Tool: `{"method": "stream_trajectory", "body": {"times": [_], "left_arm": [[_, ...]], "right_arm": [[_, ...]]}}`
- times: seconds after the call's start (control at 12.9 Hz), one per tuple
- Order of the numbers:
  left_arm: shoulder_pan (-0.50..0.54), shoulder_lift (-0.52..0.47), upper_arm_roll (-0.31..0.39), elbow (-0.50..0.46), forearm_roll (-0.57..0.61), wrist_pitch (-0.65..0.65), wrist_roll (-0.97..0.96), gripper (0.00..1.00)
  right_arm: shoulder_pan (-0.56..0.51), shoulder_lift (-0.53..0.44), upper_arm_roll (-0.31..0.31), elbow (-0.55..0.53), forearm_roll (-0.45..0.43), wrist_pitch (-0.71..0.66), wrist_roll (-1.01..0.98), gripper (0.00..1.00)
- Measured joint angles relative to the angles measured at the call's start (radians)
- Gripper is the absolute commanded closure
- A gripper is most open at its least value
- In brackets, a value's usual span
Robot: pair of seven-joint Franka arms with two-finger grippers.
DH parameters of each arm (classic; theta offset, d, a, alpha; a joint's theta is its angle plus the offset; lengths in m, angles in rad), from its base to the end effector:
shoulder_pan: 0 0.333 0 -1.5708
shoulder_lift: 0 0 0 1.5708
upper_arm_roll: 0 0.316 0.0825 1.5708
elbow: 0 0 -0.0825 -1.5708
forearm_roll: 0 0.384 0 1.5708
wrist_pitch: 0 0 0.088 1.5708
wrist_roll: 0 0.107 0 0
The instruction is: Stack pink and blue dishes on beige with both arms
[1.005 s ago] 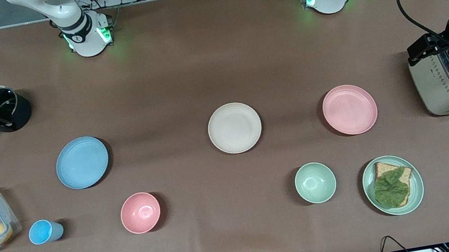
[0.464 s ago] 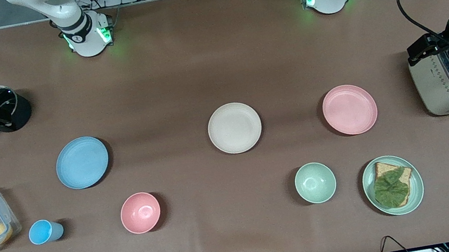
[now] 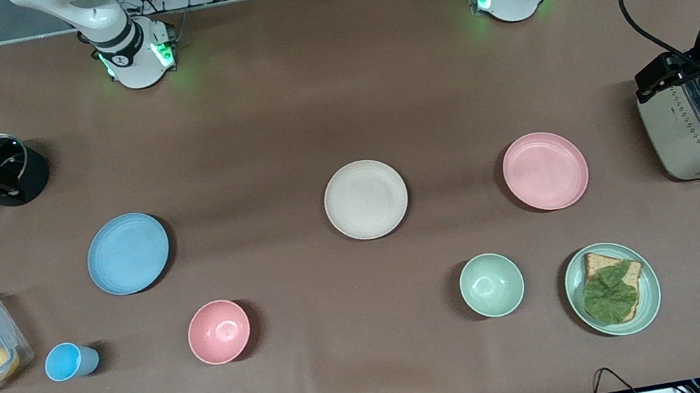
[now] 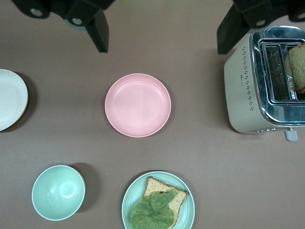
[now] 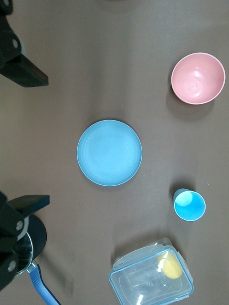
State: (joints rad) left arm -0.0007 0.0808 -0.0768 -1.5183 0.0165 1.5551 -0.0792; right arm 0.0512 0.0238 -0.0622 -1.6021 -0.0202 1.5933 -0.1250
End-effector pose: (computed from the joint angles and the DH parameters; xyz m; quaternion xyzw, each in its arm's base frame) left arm 0.5756 -0.0411 0.6023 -0.9997 -0.0009 0.0214 0.0069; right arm 0.5624 -0.0079 0.5984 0.9982 0.0573 -0.0170 0.0097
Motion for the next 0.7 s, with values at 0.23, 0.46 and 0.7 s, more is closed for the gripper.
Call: {"method": "stream_trajectory", "body": {"times": [0.23,0.46,0.7], "left_arm": [[0.0,0.0,0.0,0.0,0.0,0.0,0.0,0.0],[0.0,0.0,0.0,0.0,0.0,0.0,0.0,0.0],[0.0,0.0,0.0,0.0,0.0,0.0,0.0,0.0]], "right_arm": [[0.0,0.0,0.0,0.0,0.0,0.004,0.0,0.0],[0.0,0.003,0.001,0.0,0.0,0.003,0.0,0.0],[0.001,0.009,0.002,0.0,0.001,0.004,0.0,0.0]]}}
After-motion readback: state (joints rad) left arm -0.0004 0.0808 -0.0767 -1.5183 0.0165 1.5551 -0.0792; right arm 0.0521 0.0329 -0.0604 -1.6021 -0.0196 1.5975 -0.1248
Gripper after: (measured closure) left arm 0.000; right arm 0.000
